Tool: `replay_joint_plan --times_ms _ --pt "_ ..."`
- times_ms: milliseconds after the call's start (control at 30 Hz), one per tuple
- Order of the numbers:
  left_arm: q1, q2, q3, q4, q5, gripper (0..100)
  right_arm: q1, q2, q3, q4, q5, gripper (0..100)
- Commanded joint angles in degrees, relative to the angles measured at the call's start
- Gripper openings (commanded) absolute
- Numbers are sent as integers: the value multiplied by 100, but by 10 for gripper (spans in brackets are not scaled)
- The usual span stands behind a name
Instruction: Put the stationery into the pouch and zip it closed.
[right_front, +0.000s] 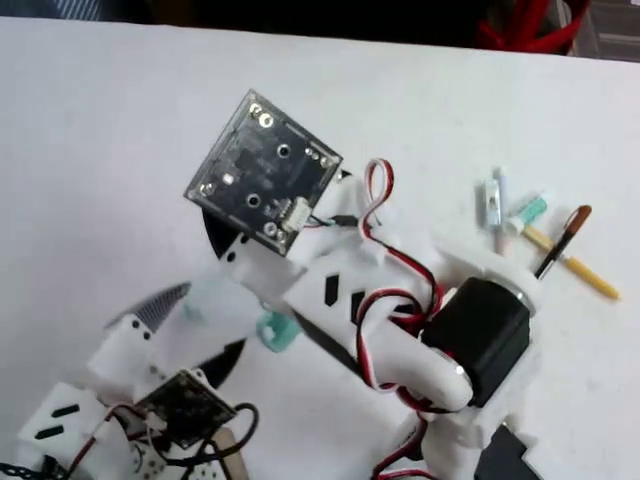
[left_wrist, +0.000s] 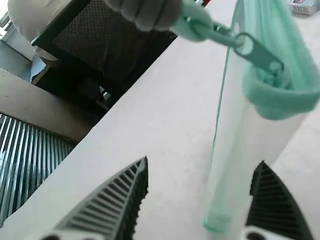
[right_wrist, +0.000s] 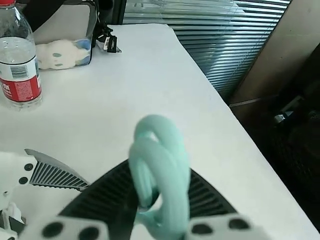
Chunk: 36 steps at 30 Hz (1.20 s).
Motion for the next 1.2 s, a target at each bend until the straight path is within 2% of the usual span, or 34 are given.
replay_joint_plan --times_ms 0,167,267,333,500,600,767,967,1167 --pt "22 -4 -308 290 -35 317 31 154 -132 -136 325 18" --pt "31 -4 -835 510 580 319 31 400 -176 -233 360 18" --pt "75 -4 -730 413 1081 321 31 409 -176 -303 343 18" --pt "365 -4 -475 316 1275 321 31 409 -176 -356 343 18" --pt "901 -4 308 -369 1336 321 22 409 -176 -347 343 18" --pt "884 -4 659 -835 1336 320 22 400 -176 -338 343 18" --pt "884 -13 985 -914 1336 317 40 400 -176 -382 360 18" --pt "778 -13 1275 -941 1284 318 655 462 -132 -699 334 18" --pt "514 -13 1837 -1978 1345 316 752 470 -123 -769 334 18"
